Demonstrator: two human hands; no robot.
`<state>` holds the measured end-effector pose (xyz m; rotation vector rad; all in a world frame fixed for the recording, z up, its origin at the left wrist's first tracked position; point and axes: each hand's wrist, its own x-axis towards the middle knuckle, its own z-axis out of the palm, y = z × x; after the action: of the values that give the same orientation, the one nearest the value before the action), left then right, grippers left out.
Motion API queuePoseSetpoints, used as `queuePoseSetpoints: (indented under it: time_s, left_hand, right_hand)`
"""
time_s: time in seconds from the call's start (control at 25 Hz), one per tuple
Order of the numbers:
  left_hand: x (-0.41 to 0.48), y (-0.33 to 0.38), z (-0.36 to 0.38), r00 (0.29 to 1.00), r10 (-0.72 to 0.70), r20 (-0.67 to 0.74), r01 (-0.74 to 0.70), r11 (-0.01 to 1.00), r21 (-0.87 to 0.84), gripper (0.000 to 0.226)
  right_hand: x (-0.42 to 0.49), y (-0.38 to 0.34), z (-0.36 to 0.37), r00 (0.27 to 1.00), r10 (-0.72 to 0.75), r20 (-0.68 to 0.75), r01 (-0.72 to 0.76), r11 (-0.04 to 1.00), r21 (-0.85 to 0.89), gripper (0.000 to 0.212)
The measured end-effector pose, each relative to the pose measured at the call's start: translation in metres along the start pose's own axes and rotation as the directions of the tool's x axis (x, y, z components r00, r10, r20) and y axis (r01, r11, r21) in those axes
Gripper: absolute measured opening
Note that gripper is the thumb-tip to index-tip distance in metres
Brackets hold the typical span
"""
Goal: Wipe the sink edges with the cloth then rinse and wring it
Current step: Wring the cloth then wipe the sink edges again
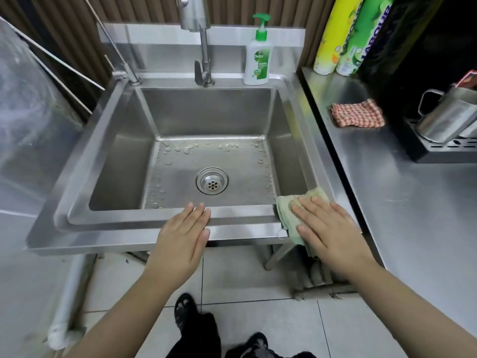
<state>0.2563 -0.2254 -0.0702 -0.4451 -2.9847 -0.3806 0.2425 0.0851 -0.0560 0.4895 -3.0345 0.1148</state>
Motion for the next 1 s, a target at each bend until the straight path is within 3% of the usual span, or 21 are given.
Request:
queuePoseSetpoints:
  time_s: [0.08,0.16,0.24,0.32,0.44,0.56,0.64,0.72,0.84,0.92,1.0]
  left_hand:
    - [-0.001,0.000,-0.001,1.000,0.024,-0.013,-0.024,1.000,-0.009,0.055]
    - [-0.001,-0.003,-0.006,0.999,0.032,-0.019,-0.033,0.995,-0.089,0.056]
    - [-0.004,-0.014,-0.013,0.999,0.040,-0.023,-0.043,0.984,-0.174,0.057]
    - [-0.016,-0.039,-0.023,0.999,0.011,-0.051,-0.019,0.989,-0.149,0.058]
    - [-0.043,-0.094,-0.042,0.994,-0.076,-0.073,0.072,0.995,-0.062,0.055]
    - [-0.065,-0.146,-0.057,0.983,-0.153,-0.098,0.149,0.988,-0.045,0.053]
    - [-0.074,-0.171,-0.063,0.982,-0.160,-0.102,0.158,0.987,-0.026,0.051]
    - [-0.076,-0.187,-0.066,0.986,-0.136,-0.096,0.135,0.991,-0.017,0.051]
    - [-0.076,-0.192,-0.064,0.994,-0.086,-0.070,0.087,0.996,0.011,0.051]
    - [-0.075,-0.191,-0.062,0.996,-0.070,-0.049,0.071,0.997,0.034,0.051]
    - [-0.075,-0.193,-0.059,0.997,-0.075,-0.032,0.077,0.996,0.045,0.052]
  right_hand:
    - [-0.003,-0.013,0.000,0.988,0.148,-0.050,-0.150,0.988,-0.028,0.052]
    - [0.011,-0.068,0.006,0.978,0.194,-0.076,-0.197,0.980,-0.032,0.055]
    - [0.028,-0.133,0.014,0.991,0.111,-0.074,-0.112,0.994,-0.005,0.053]
    - [0.043,-0.173,0.018,0.998,0.009,-0.058,-0.007,1.000,0.020,0.051]
    - [0.037,-0.149,0.013,0.997,-0.069,0.018,0.069,0.998,-0.007,0.049]
    - [0.019,-0.111,0.006,0.986,0.162,-0.036,-0.162,0.987,-0.004,0.051]
    - [0.031,-0.151,0.008,0.959,0.271,-0.083,-0.274,0.962,-0.019,0.056]
    - [0.056,-0.232,0.020,0.980,0.188,-0.071,-0.192,0.980,-0.048,0.054]
    - [0.079,-0.324,0.029,0.994,-0.040,-0.099,0.045,0.998,0.047,0.047]
    - [0.076,-0.304,0.022,0.992,-0.104,-0.068,0.107,0.993,0.047,0.046]
    - [0.053,-0.245,0.019,0.997,0.022,-0.068,-0.019,0.999,0.032,0.047]
